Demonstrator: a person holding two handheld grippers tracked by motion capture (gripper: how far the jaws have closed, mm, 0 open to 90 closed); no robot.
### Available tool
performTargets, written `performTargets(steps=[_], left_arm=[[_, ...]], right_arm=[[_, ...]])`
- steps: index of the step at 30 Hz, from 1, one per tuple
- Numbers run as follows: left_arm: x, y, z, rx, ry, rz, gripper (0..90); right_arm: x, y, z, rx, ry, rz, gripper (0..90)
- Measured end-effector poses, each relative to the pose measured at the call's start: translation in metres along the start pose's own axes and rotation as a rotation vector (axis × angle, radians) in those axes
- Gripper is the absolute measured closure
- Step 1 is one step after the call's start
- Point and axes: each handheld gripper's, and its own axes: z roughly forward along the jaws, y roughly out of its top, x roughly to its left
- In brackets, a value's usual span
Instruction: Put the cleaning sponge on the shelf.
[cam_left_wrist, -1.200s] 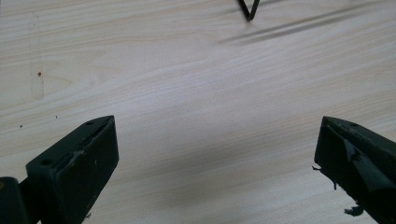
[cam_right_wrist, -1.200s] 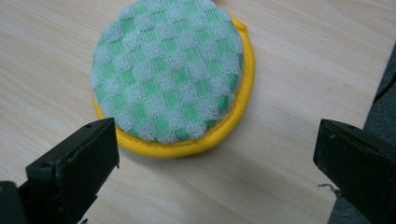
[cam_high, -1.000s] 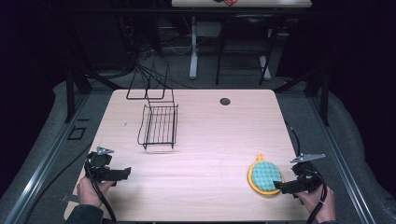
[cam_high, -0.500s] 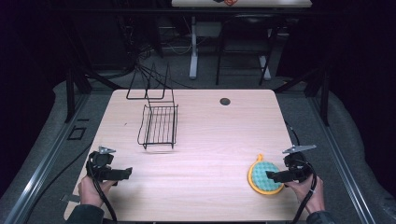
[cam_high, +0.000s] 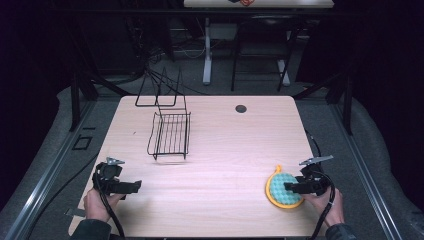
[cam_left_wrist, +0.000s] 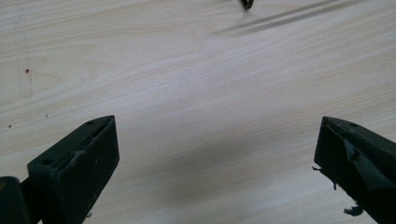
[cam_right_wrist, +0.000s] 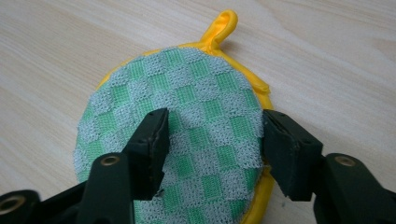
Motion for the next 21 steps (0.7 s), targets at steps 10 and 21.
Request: performTargets(steps=[10, 21], left_arm=[[0.0, 0.0, 0.0, 0.004, -0.003, 0.005, 0.2], [0.0, 0.0, -0.001, -0.009, -0.011, 0.001, 0.1]], right_arm=[[0.005, -0.005, 0.0, -0.014, -0.021, 0.012, 70.7], [0.012, -0.006, -0.006, -0.058, -0.053, 0.002, 85.6]])
